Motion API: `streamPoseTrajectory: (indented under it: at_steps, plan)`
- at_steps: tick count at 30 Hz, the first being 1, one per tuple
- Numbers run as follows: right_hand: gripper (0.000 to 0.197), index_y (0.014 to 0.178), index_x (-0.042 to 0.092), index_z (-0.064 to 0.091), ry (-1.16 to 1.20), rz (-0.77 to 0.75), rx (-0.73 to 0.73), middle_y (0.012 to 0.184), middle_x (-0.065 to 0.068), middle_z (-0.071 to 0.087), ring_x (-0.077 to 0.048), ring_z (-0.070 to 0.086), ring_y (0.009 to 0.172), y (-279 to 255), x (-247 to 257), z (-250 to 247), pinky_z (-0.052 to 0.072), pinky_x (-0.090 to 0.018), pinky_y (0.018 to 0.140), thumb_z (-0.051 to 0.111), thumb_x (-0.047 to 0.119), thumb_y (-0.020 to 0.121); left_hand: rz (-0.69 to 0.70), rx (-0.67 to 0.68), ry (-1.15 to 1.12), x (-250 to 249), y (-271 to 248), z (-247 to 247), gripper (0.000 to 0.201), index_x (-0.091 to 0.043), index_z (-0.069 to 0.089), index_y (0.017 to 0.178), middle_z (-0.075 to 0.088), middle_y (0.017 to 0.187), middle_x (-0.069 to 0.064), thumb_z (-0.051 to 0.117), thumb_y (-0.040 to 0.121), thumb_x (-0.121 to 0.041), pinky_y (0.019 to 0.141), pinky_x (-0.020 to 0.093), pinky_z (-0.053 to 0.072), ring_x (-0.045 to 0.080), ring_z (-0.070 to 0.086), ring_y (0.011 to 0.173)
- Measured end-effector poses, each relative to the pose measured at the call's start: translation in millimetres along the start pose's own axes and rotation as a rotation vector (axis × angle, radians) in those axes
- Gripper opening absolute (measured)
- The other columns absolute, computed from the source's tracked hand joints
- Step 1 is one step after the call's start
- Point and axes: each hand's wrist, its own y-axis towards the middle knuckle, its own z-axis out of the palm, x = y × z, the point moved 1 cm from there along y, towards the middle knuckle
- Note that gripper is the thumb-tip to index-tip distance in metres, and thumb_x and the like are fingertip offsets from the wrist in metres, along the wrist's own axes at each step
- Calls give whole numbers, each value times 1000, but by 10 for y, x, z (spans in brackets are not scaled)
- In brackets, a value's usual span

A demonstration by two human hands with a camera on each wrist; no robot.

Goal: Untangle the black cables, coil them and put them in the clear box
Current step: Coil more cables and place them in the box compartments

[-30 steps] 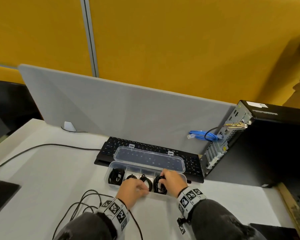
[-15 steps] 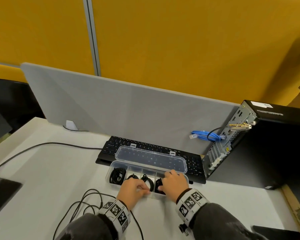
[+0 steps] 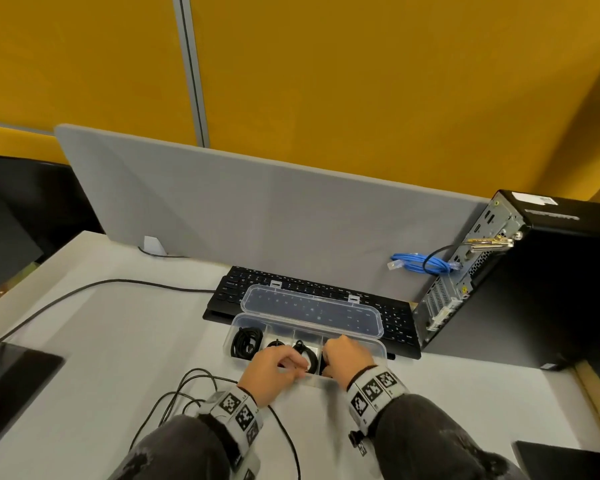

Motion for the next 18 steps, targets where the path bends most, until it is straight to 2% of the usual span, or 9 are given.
streamPoseTrajectory:
  at_steps: [2, 3, 5, 7, 10, 12, 14, 16, 18]
  plan:
    - [23, 113, 11, 58, -97, -34, -145, 107, -8, 60, -27, 59, 104, -173, 84, -54, 46, -36, 86, 50, 23, 95, 29, -35, -63, 47, -43, -151, 19, -31, 62, 87, 66, 93, -12, 63, 86, -12, 78, 5, 43, -4, 60, 89]
    - [24, 114, 12, 56, -92, -75, -213, 109, -7, 60, -25, 59, 102, -264, 131, -66, 46, -35, 83, 47, 26, 97, 26, -75, -82, 75, -70, -242, 19, -30, 62, 89, 66, 94, -12, 61, 87, -11, 77, 5, 44, -3, 61, 89]
    - [26, 109, 14, 56, -5, -164, -254, 98, -3, 58, -21, 60, 89, -408, 241, -18, 48, -31, 76, 43, 34, 98, 0, -183, -117, 163, -134, -434, 18, -28, 64, 90, 67, 94, -11, 59, 89, -12, 75, 9, 46, 1, 62, 88]
    - [34, 111, 14, 53, 115, -159, -111, 90, 0, 53, -19, 58, 83, -471, 348, 166, 49, -31, 77, 39, 42, 97, -9, -264, -144, 246, -214, -613, 16, -28, 64, 91, 68, 93, -9, 59, 89, -13, 74, 13, 45, 4, 62, 88]
    - [49, 125, 11, 41, 35, -51, 286, 111, -8, 57, -27, 57, 102, -482, 518, 492, 43, -36, 84, 51, 45, 90, -6, -302, -102, 314, -363, -808, 15, -32, 60, 91, 67, 94, -10, 56, 91, -18, 73, 15, 43, 10, 61, 86]
    - [46, 126, 8, 42, -27, -32, 351, 126, -12, 52, -30, 53, 114, -504, 595, 588, 41, -37, 91, 54, 35, 90, -16, -264, 17, 313, -478, -859, 16, -36, 55, 91, 63, 97, -12, 47, 96, -23, 76, 13, 40, 7, 58, 91]
    - [31, 123, 6, 49, -40, -67, 309, 126, -15, 52, -32, 53, 114, -517, 666, 560, 43, -37, 92, 42, 17, 95, 6, -154, 195, 299, -612, -837, 22, -37, 51, 102, 57, 108, -12, 30, 99, -33, 92, 19, 38, 5, 50, 104]
    - [23, 110, 9, 54, 184, -113, 249, 111, -13, 58, -26, 59, 98, -563, 706, 445, 50, -25, 76, 35, 12, 97, 75, -54, 349, 242, -749, -787, 34, -37, 47, 121, 47, 121, -16, 19, 100, -36, 109, 28, 23, 1, 37, 119]
    - [11, 96, 12, 49, 714, -160, 228, 83, -5, 61, -14, 61, 70, -671, 754, 206, 53, -21, 60, 39, 16, 99, 151, -19, 387, 124, -845, -751, 40, -41, 34, 134, 34, 131, -25, 18, 98, -43, 114, 31, 4, -7, 23, 126]
